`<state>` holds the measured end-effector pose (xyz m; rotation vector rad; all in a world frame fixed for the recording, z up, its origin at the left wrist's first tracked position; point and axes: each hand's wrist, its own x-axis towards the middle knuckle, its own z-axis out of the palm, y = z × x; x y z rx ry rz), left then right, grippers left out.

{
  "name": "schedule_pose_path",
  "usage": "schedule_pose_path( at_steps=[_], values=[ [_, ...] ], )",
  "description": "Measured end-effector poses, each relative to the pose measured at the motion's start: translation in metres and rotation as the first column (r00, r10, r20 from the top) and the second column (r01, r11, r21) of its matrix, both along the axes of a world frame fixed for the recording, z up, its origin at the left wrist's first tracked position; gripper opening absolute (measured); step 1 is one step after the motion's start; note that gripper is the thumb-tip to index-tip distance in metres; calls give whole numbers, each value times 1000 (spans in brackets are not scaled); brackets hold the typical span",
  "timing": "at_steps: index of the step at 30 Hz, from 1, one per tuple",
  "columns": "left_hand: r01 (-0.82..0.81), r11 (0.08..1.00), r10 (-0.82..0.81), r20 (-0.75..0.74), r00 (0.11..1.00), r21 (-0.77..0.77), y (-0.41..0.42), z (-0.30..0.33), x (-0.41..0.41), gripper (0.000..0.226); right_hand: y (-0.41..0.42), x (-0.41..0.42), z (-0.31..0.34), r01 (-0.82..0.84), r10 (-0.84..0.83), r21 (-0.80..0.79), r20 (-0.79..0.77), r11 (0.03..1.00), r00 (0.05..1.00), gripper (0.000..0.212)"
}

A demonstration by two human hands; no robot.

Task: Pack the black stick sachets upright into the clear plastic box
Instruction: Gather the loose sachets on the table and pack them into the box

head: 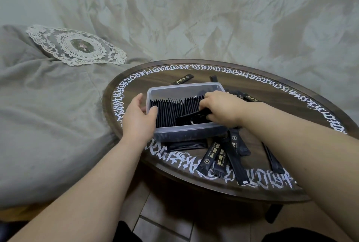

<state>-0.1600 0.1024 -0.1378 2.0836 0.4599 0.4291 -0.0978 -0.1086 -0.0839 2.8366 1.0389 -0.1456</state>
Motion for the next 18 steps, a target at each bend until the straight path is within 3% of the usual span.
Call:
schedule_pose_path(
  at_steps=[2, 4, 7, 11, 18],
  values=[
    [-32, 998, 36, -95, 995, 46, 0, 1, -3, 63, 0, 3, -1, 44, -39, 72, -73, 996, 997, 30],
    [-31, 998, 40, -150, 988, 63, -2, 2, -7, 51, -1, 7, -1, 78, -65, 108, -119, 991, 991, 29],
    [-41, 994, 56, -147, 988, 100, -2, 8, -5, 31, 0, 12, 1, 99, -84, 154, -104, 983, 991, 25],
    [-81, 991, 98, -157, 983, 110, 13, 18, 26, 29, 8, 18, 1, 84, -70, 240, -65, 967, 995, 23],
    [105, 982, -73, -197, 978, 159, 36, 22, 92, 21, 16, 36, 4, 81, -70, 515, -42, 853, 997, 9]
  ],
)
